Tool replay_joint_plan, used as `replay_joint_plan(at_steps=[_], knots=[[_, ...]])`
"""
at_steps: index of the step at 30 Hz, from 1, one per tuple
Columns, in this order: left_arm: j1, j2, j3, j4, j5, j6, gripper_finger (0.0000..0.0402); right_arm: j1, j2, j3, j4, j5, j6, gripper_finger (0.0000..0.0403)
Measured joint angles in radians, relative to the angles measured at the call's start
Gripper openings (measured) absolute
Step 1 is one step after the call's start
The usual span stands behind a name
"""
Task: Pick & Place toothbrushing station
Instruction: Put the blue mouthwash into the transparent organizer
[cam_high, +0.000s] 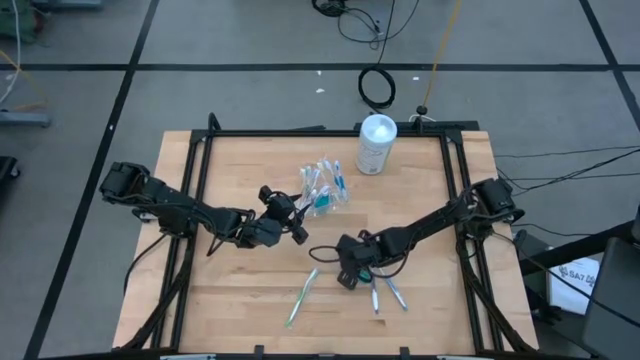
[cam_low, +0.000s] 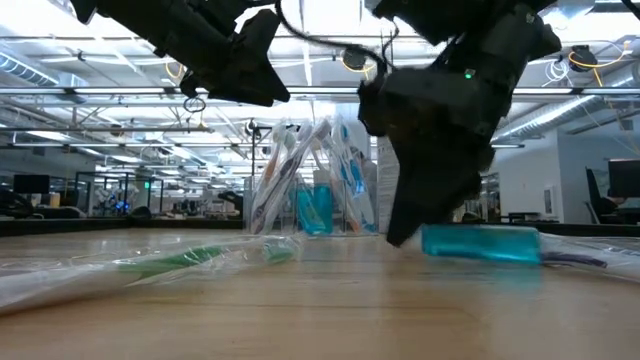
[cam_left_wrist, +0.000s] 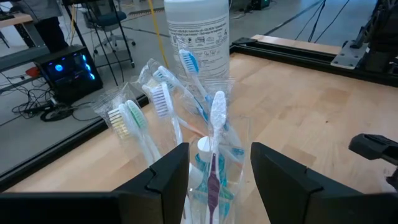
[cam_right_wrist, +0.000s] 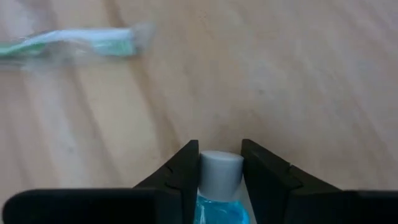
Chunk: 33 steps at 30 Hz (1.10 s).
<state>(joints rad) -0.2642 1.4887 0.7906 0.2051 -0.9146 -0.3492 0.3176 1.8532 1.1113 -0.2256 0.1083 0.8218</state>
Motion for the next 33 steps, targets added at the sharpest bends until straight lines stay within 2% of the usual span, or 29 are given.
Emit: replay_joint_plan(at_steps=[5,14,22,27,33], knots=[[0.000,0.000,0.000,0.000,0.000,-0.003,0.0179,-0.001,-0.038,0.000,0.042,0.005,-0.052,0.0097],[0.000,0.000,0.000,0.000,0.000,-0.002,0.0179,-0.012,-0.097,0.002,0.074,0.087,-0.176,0.0097],[0.000,0.000,0.000,0.002,0.000,-0.004,0.0179,-0.048,-0.176,0.003,0.148,0.292,-0.386,0.0102],[0.000,0.000,0.000,0.002,0.000,-0.005,0.0179,-0.070,-0.182,0.004,0.284,0.458,-0.577,0.0100],[0.000,0.000,0.000,0.006,0.000,-0.004,0.0179,-0.110,-0.169,0.004,0.416,0.469,-0.692,0.0100]])
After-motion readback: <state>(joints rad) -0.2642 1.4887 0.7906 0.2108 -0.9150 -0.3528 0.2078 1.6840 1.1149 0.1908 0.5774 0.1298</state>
